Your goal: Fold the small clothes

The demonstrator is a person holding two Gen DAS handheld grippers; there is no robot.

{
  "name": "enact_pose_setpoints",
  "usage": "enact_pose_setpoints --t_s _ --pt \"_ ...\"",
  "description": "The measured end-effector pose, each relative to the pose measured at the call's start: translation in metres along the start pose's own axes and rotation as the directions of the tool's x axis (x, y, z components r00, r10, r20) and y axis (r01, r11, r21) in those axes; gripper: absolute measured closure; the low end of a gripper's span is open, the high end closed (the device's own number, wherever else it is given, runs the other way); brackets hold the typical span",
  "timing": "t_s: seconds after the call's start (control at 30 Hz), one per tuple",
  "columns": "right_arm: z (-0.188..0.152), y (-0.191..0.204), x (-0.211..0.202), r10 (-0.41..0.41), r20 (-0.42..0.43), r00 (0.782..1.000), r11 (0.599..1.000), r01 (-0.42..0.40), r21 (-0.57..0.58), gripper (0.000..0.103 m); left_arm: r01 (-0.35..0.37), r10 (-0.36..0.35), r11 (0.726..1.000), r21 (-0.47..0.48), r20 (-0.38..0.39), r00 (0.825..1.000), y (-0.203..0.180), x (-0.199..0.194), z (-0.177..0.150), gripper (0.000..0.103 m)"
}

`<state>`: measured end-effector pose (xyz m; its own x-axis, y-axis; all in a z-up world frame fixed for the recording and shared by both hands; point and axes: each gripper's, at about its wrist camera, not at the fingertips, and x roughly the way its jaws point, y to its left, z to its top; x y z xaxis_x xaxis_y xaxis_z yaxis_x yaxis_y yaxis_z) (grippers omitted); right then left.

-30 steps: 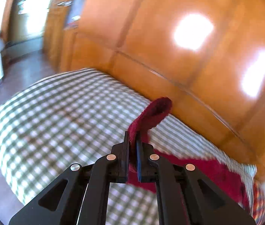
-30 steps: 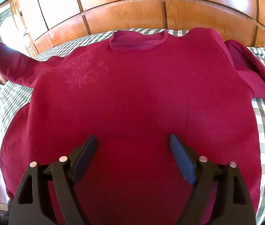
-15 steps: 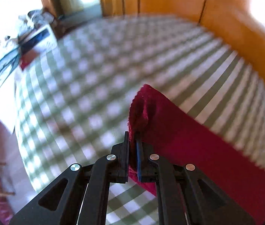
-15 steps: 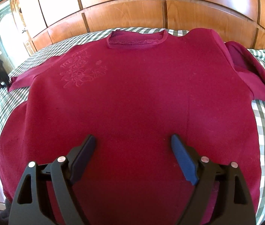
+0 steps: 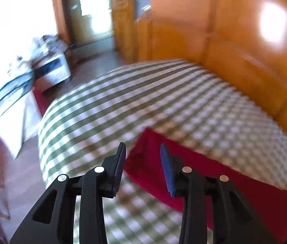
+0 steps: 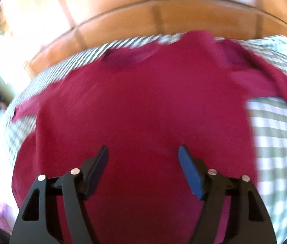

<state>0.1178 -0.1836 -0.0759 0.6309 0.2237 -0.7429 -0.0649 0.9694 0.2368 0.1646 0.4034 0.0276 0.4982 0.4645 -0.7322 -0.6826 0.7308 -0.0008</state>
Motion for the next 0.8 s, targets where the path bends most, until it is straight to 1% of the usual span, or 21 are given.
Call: enact_pose_setpoints --t_s 0.07,0.1,0.13,0.17,0.2,0.27,0.3,0.33,0.37,0.4,0.43,0.47,0.5,0.53,0.57,0.6,0.63,0.67,0.7,0.73,0.8 --pt "0.001 -0.028 -0.021 -0.084 0.050 0.995 0.996 0.082 0.041 0.037 0.115 -0.116 0.992 0.057 0.012 0.993 -0.028 -0.024 -0.010 0.069" --pt "-0.001 -0.046 -0.034 -0.149 0.068 0.986 0.988 0.145 0.061 0.037 0.166 -0.167 0.983 0.082 0.007 0.986 -0.041 -0.033 -0.018 0.069" --pt "-0.003 -0.063 -0.045 -0.212 0.078 0.974 0.976 0.207 0.071 0.037 0.231 -0.231 0.965 0.123 -0.009 0.973 -0.060 -0.045 -0.031 0.069" --pt "-0.006 -0.079 -0.055 -0.277 0.087 0.957 0.959 0.270 0.080 0.037 0.270 -0.270 0.951 0.150 -0.021 0.963 -0.073 -0.053 -0.042 0.069" --pt "-0.010 -0.099 -0.066 -0.354 0.089 0.931 0.933 0.346 0.096 0.037 0.327 -0.325 0.926 0.191 -0.043 0.945 -0.094 -0.064 -0.061 0.069" --pt "-0.019 -0.136 -0.082 -0.473 0.068 0.878 0.876 0.461 0.138 0.035 0.410 -0.402 0.876 0.255 -0.086 0.912 -0.125 -0.080 -0.094 0.069" --pt "-0.025 -0.157 -0.088 -0.537 0.052 0.842 0.837 0.524 0.155 0.034 0.458 -0.445 0.839 0.293 -0.114 0.888 -0.145 -0.091 -0.114 0.069" --pt "-0.029 -0.172 -0.090 -0.578 0.037 0.815 0.808 0.566 0.164 0.032 0.489 -0.472 0.813 0.318 -0.133 0.871 -0.160 -0.099 -0.130 0.069" --pt "-0.031 -0.184 -0.090 -0.592 0.021 0.805 0.796 0.581 0.170 0.032 0.519 -0.497 0.785 0.337 -0.155 0.854 -0.175 -0.107 -0.145 0.069" --pt "-0.035 -0.197 -0.090 -0.595 0.002 0.804 0.790 0.584 0.186 0.032 0.560 -0.527 0.749 0.354 -0.193 0.828 -0.193 -0.115 -0.163 0.069" --pt "-0.036 -0.207 -0.089 -0.590 -0.007 0.808 0.791 0.579 0.200 0.036 0.590 -0.545 0.718 0.370 -0.230 0.807 -0.207 -0.120 -0.180 0.069" --pt "-0.037 -0.210 -0.087 -0.583 -0.011 0.812 0.794 0.573 0.205 0.058 0.609 -0.551 0.690 0.391 -0.263 0.792 -0.226 -0.127 -0.199 0.069" --pt "-0.036 -0.214 -0.083 -0.568 -0.021 0.823 0.805 0.560 0.198 0.075 0.628 -0.557 0.665 0.405 -0.292 0.778 -0.239 -0.131 -0.214 0.069" --pt "-0.037 -0.216 -0.081 -0.563 -0.031 0.826 0.809 0.558 0.183 0.099 0.642 -0.560 0.643 0.418 -0.316 0.766 -0.250 -0.136 -0.224 0.069" --pt "-0.034 -0.215 -0.079 -0.567 -0.034 0.823 0.807 0.563 0.175 0.100 0.651 -0.558 0.622 0.436 -0.336 0.759 -0.259 -0.138 -0.236 0.069" --pt "-0.032 -0.215 -0.084 -0.557 -0.022 0.830 0.812 0.550 0.195 0.101 0.651 -0.552 0.598 0.468 -0.348 0.758 -0.272 -0.143 -0.249 0.069" --pt "-0.029 -0.216 -0.092 -0.537 -0.007 0.843 0.822 0.525 0.220 0.101 0.649 -0.548 0.575 0.498 -0.354 0.757 -0.281 -0.147 -0.259 0.069" --pt "-0.025 -0.220 -0.099 -0.518 0.004 0.856 0.831 0.501 0.242 0.101 0.647 -0.544 0.559 0.519 -0.359 0.758 -0.286 -0.148 -0.266 0.069" --pt "-0.019 -0.222 -0.113 -0.486 0.025 0.874 0.844 0.461 0.274 0.102 0.642 -0.538 0.540 0.544 -0.364 0.761 -0.293 -0.151 -0.274 0.069" --pt "-0.012 -0.224 -0.129 -0.456 0.052 0.888 0.856 0.422 0.299 0.103 0.640 -0.532 0.527 0.560 -0.370 0.762 -0.297 -0.152 -0.278 0.069" --pt "0.006 -0.231 -0.162 -0.410 0.119 0.904 0.872 0.350 0.342 0.103 0.636 -0.520 0.516 0.575 -0.380 0.765 -0.303 -0.148 -0.285 0.069"
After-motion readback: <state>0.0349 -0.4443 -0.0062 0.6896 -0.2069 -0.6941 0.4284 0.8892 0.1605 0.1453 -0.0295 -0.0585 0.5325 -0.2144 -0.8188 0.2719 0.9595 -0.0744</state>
